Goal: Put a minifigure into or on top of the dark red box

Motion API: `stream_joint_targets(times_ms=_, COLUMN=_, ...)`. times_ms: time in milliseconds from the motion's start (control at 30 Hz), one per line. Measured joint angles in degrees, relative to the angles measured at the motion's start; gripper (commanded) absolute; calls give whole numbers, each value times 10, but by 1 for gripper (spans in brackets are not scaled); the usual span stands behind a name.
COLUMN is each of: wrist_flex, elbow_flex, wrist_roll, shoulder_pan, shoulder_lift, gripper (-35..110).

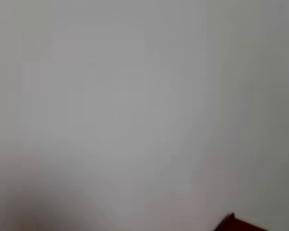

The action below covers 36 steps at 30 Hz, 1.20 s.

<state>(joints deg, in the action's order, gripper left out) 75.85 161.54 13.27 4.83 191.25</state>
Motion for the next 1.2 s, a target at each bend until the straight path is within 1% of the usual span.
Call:
stream_joint_targets(times_ms=67, wrist_flex=-1, elbow_flex=12, wrist_roll=-11, shoulder_pan=8, shoulder_lift=-4, gripper=0)
stream_joint_targets(times_ms=233, wrist_flex=8, elbow_flex=32, wrist_roll=-88, shoulder_pan=30, shoulder_lift=0, gripper=0)
stream_joint_targets(times_ms=500, wrist_flex=7, elbow_flex=99, wrist_roll=-91, shoulder_pan=68, shoulder_lift=-2, gripper=0)
stream_joint_targets(times_ms=767, wrist_flex=6, elbow_flex=105, wrist_roll=-116, shoulder_pan=98, shoulder_lift=-1, gripper=0)
stream_joint_targets(times_ms=1200, wrist_flex=6, elbow_flex=105, wrist_roll=-118, shoulder_pan=99, shoulder_lift=-1, gripper=0)
